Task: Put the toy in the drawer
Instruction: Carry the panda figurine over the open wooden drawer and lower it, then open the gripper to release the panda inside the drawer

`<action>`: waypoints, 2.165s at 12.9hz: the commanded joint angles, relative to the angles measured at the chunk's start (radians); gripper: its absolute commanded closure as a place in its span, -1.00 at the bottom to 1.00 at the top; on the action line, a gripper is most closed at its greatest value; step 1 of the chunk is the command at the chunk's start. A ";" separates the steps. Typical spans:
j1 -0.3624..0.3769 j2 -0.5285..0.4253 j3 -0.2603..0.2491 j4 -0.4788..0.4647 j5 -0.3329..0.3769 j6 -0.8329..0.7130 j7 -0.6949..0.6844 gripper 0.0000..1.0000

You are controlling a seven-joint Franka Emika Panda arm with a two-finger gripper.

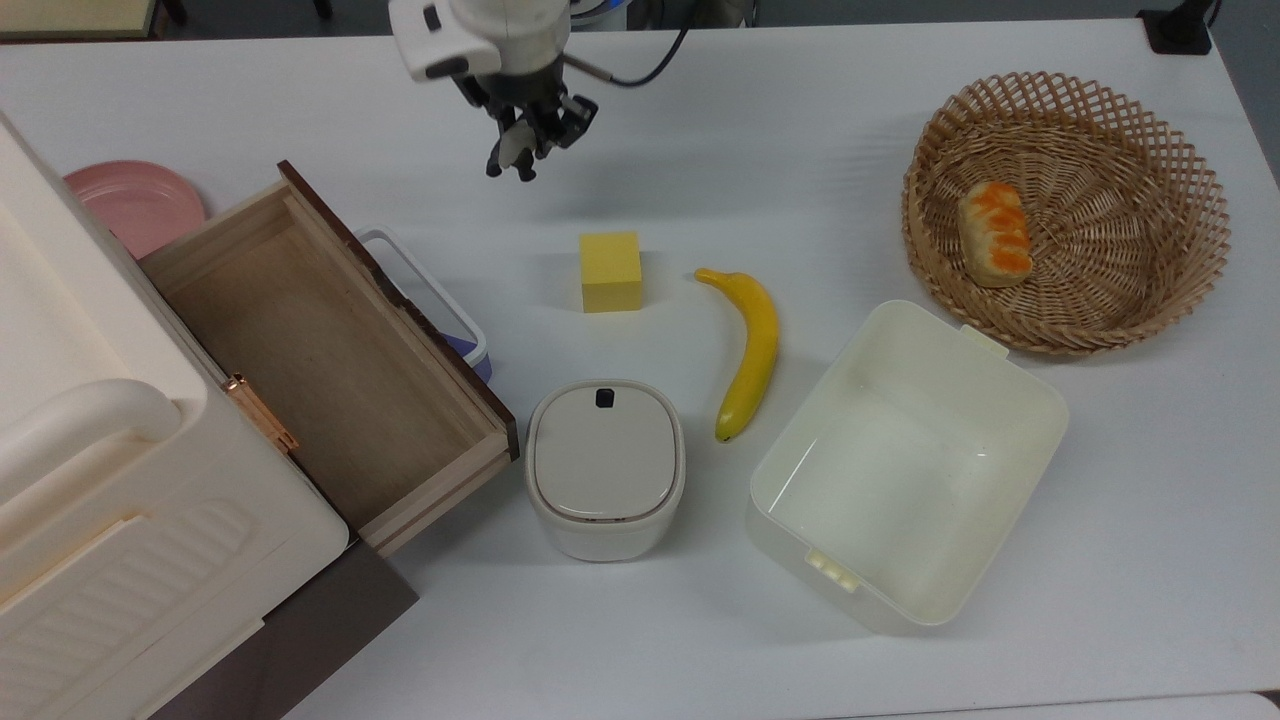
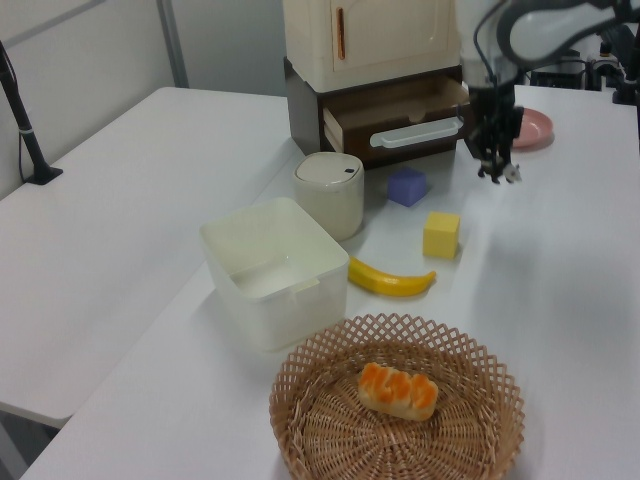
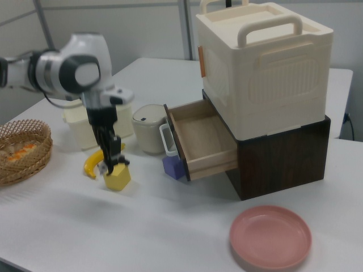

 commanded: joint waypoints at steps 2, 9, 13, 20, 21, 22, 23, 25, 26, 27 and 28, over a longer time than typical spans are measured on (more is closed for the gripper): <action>0.029 0.030 -0.004 0.222 0.006 -0.132 -0.005 0.81; -0.174 0.298 -0.015 0.623 0.113 -0.028 0.006 0.68; -0.264 0.363 -0.024 0.625 0.187 0.147 0.053 0.65; -0.286 0.525 -0.024 0.617 0.187 0.214 0.050 0.60; -0.290 0.526 -0.024 0.617 0.188 0.224 0.050 0.59; -0.292 0.526 -0.024 0.617 0.188 0.227 0.050 0.48; -0.293 0.526 -0.024 0.616 0.187 0.227 0.046 0.15; -0.290 0.524 -0.024 0.616 0.181 0.222 0.029 -0.56; -0.289 0.518 -0.024 0.617 0.178 0.215 0.026 -0.80; -0.287 0.510 -0.023 0.617 0.178 0.211 0.027 -0.89; -0.286 0.490 -0.023 0.617 0.179 0.196 0.027 -1.00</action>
